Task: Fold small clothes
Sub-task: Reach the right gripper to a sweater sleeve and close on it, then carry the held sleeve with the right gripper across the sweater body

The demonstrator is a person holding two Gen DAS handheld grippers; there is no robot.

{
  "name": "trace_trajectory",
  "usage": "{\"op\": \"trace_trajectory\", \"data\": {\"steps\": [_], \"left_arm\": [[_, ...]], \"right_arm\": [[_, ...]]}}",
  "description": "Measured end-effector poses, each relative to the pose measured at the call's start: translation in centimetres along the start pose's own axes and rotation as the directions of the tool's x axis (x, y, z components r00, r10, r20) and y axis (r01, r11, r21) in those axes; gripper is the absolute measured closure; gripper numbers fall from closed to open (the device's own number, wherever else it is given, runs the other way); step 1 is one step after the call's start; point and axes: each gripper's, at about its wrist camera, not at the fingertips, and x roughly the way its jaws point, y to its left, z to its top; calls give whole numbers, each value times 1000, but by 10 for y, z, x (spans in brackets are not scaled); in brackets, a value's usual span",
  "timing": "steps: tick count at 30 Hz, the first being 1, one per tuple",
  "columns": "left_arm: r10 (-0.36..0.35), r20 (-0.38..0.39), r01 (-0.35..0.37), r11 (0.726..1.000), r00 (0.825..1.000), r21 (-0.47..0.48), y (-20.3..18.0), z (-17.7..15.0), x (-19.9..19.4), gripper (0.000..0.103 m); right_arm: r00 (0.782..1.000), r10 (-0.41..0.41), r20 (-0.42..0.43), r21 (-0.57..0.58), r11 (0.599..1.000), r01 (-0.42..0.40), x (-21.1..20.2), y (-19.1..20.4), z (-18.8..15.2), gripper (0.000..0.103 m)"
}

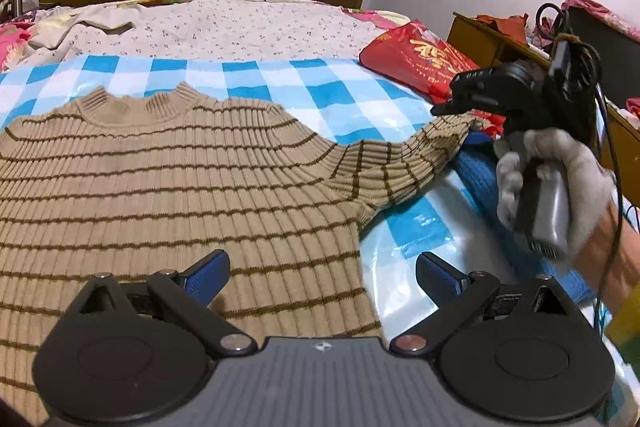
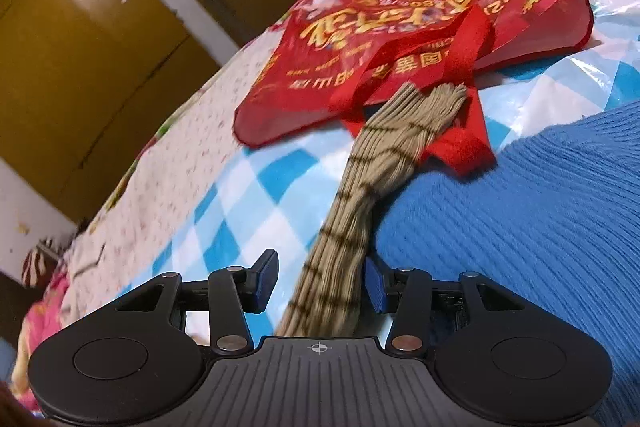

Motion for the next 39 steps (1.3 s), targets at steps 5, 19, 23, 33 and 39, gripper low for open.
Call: {"op": "trace_trajectory", "data": {"steps": [5,19,23,33,39], "left_arm": [[2,34,0,999,999,-49,17,-3,-17,0],[213,111,-197,970,971,-141,97,-44,-89,0],[199,67,-184,967,978,-176,115,-59,-85,0],[199,108,-178,968,974,-177,133,-65,-88,0],[189,124,-160,964,974,-210,143,-64,-92,0]], "right_arm": [[999,-37,29,29,999,36,5,0,14,90],[932,339,-130,-798,522,-301,-66,226,-153,93],[933,213,-289,-886,310,-345,-40,240,-229,90],[952,139,-274,-938,179,-296,-35,250,-273,71],[902,123,-413,-861,271,-431,-15,267,-274,69]]}}
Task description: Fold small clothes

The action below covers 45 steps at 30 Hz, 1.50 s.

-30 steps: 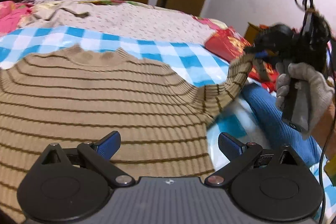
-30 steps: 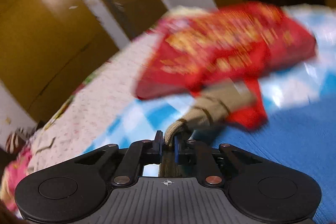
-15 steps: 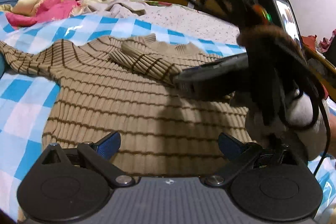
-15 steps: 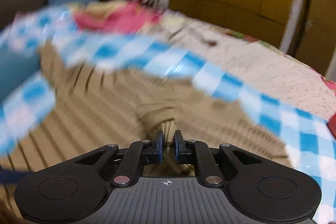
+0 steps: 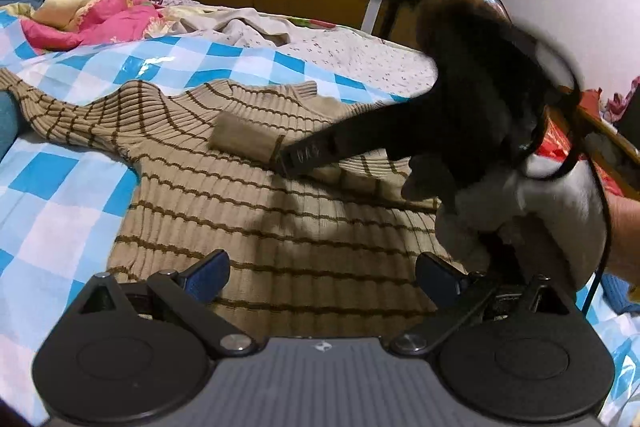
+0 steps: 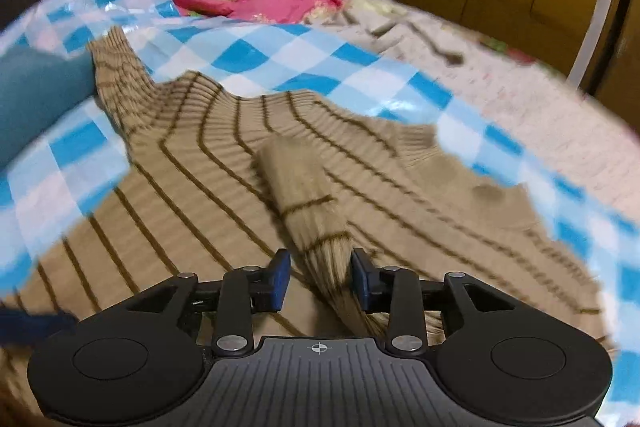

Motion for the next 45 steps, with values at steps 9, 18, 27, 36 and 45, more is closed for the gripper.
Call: {"op": "trace_trajectory", "data": {"steps": [9,18,27,36,45], "left_arm": [[-3,0,3,999,1000,-42,11,1,1,0],[17,28,-15,998,999,-58,17,3,-3,0],[30,20,-29,997,999,-65,22,3,-5,0],[97,104,-75,978,990,-194,58,11,-26,0],[224,185,-144,920,957,-366,103,12,-44,0]], "right_arm": [[992,120,-23,-24,992,-121,-1,11,21,71],[997,47,-55,-89,995,-51,23,41,30,96],[993,87,-84,-134,986,-98,26,59,40,89],[986,165,-29,-166,972,-168,5,90,83,85],[959,284,-23,-274,920,-279,49,190,156,83]]}}
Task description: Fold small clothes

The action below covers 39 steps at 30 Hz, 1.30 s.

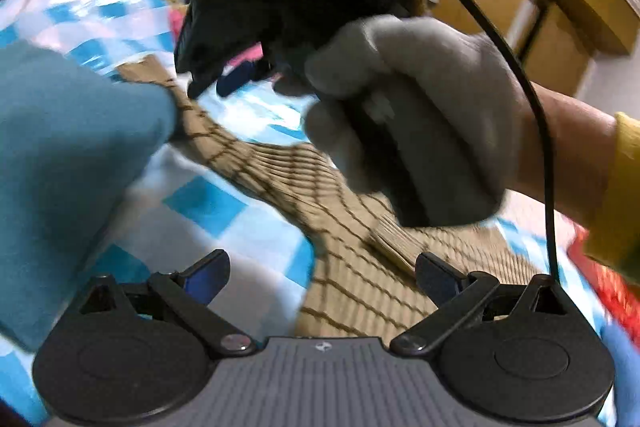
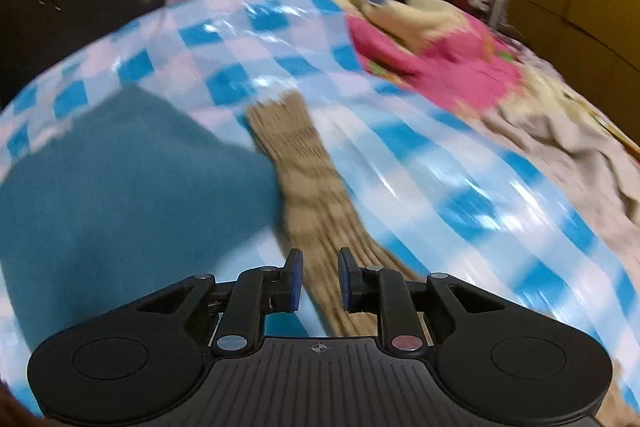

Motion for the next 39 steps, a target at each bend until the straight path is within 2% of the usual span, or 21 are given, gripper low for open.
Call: {"op": "trace_trajectory", "data": {"steps": [3,9,11,13,16,19,21,25,28,30,33,36,39], "left_arm": [[18,27,-16,995,999,-95,19,5,-1,0],[50,71,-30,966,996,-258,53,10,-5,0],[41,81,-17,961,996,-275,56,9,-6,0],[49,81,-27,968,996,-250,53,8,-6,0],[47,80,-27,969,996,-244,53,7,-5,0],[45,80,-24,970,996,-243,53,8,-1,0],[52,77,-33,973,996,-229,50,8,0,0],[61,77,-44,976,995,-212,46,9,3,0],[61,78,-44,978,995,-202,44,9,7,0],[49,80,-34,982,996,-186,40,9,7,0],[31,86,-20,991,996,-129,26,8,4,0],[11,100,-7,999,995,-39,6,6,0,0],[-14,86,9,998,996,57,-15,-2,0,0]], "right_arm": [[999,26,20,-25,999,-26,23,17,29,75],[1000,7,18,-92,996,-5,67,45,65,74],[1000,0,14,-108,994,2,80,53,71,74],[1000,-17,8,-130,991,18,95,61,76,74],[997,-79,-19,-153,985,75,120,71,78,74],[987,-158,-33,-146,978,152,134,72,77,81],[984,-176,-36,-103,980,172,132,65,77,95],[984,-177,31,-3,984,177,94,42,79,97],[981,-172,91,131,979,159,46,11,77,98],[978,-156,139,249,961,118,4,-15,68,98],[963,-180,202,384,919,91,-66,-53,36,98],[948,-231,221,489,867,97,-127,-86,-6,98],[926,-299,229,617,781,99,-182,-124,-57,98]]}}
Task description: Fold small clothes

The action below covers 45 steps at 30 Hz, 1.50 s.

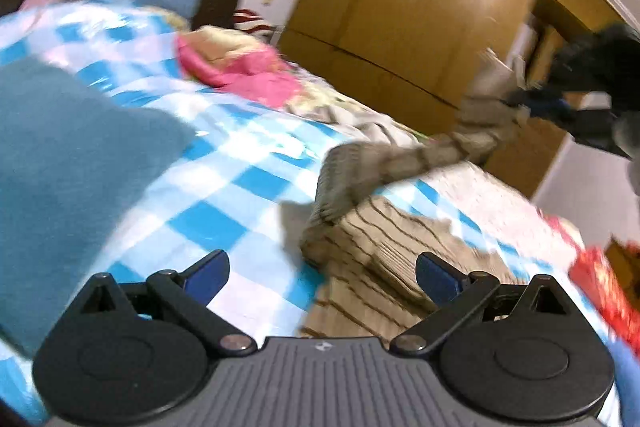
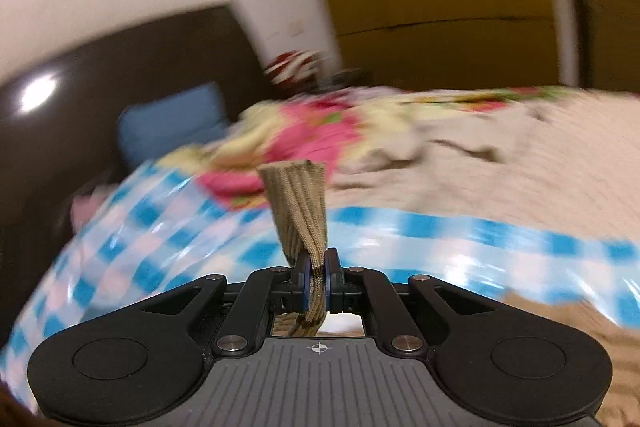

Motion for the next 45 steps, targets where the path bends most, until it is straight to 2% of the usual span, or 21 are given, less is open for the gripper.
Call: {"op": "trace_trajectory", "data": {"steps": [2,4,7,10,11,13,17,23,25,27,29,31,32,34,35,36,38,42,45], "left_arm": [[-11,-22,12,998,1000,62,-13,-6,4,0],[-3,-49,9,992,999,126,-27,-14,10,0],[14,-81,3,978,997,211,-43,-25,16,0],[53,-77,-29,960,996,280,-54,-32,16,0],[66,-74,-42,955,995,293,-56,-33,17,0],[96,-83,-66,947,992,315,-62,-33,20,0],[105,-87,-70,938,991,340,-72,-26,32,0],[105,-39,-74,876,994,476,-102,-18,53,0],[84,-24,-63,879,996,472,-109,-11,56,0],[72,-7,-61,885,997,462,-114,-4,58,0],[74,-24,-55,894,997,444,-115,-1,66,0],[132,-76,-82,882,988,464,-112,-5,86,0],[172,-102,-101,865,980,491,-109,-9,97,0],[266,-191,-116,818,945,564,-102,-22,118,0],[274,-205,-113,815,940,568,-97,-25,120,0],[258,-208,-105,827,944,552,-91,-25,116,0],[258,-209,-108,833,943,543,-83,-22,106,0],[246,-168,-121,834,955,538,-71,-17,81,0],[240,-183,-114,847,953,519,-59,-16,60,0]], "right_arm": [[999,-32,27,96,995,29,-28,-45,-6,98],[996,-82,19,173,982,77,-45,-88,-22,98],[983,-157,-94,267,947,177,-39,-147,-62,98],[954,-198,-225,342,901,268,-18,-192,-109,98],[951,-199,-239,365,889,277,-16,-198,-119,94],[960,-157,-231,436,866,247,-20,-212,-134,90],[976,-121,-181,500,843,197,-33,-226,-138,88],[985,-80,-153,577,802,155,-41,-250,-144,85],[983,-103,-150,566,807,170,-44,-251,-145,86],[982,-113,-152,566,804,180,-47,-251,-146,93],[979,-142,-147,554,808,200,-53,-253,-147,94],[971,-178,-158,529,815,236,-56,-256,-151,94],[967,-186,-172,521,816,249,-56,-258,-153,94],[964,-185,-190,517,816,259,-57,-260,-157,94],[964,-189,-190,509,820,261,-59,-260,-157,93],[961,-203,-188,493,827,271,-61,-258,-156,90],[955,-230,-186,457,840,291,-67,-256,-155,86],[953,-241,-185,408,863,298,-86,-249,-157,86],[957,-229,-178,388,878,282,-103,-238,-161,86]]}}
